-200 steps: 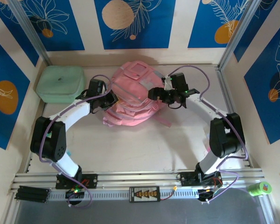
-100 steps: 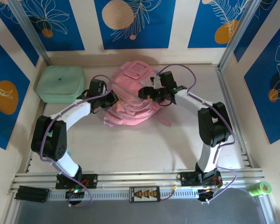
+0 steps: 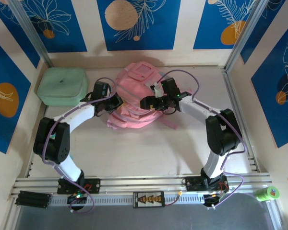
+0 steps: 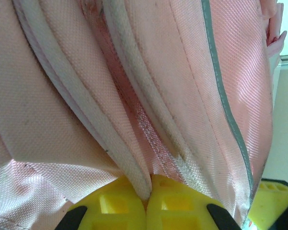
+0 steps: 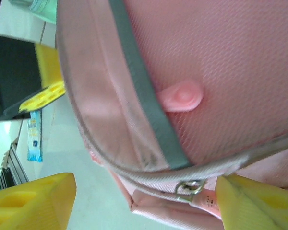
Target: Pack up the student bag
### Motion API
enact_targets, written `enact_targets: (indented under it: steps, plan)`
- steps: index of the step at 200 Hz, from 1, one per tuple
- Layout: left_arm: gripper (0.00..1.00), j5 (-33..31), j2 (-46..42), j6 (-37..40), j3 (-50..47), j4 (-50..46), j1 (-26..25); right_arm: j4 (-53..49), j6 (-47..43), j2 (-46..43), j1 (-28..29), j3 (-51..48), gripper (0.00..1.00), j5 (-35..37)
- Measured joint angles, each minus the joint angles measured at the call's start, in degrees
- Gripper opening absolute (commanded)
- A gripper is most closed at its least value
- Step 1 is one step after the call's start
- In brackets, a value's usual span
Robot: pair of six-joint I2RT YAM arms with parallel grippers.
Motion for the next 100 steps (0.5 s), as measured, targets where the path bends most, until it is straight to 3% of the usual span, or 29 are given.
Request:
enact_targets:
  steps: [51, 100]
  plan:
    - [0.00, 0.44, 0.57, -0.44, 0.48, 0.90, -0.37, -3.30, -2.71, -0.52, 2.12, -0.48, 0.56, 5.14]
    - [0.00, 0.46, 0.63, -0.44, 0.55, 0.87, -0.37, -6.38, -3.85, -0.52, 3.21, 0.22, 0.54, 13.27]
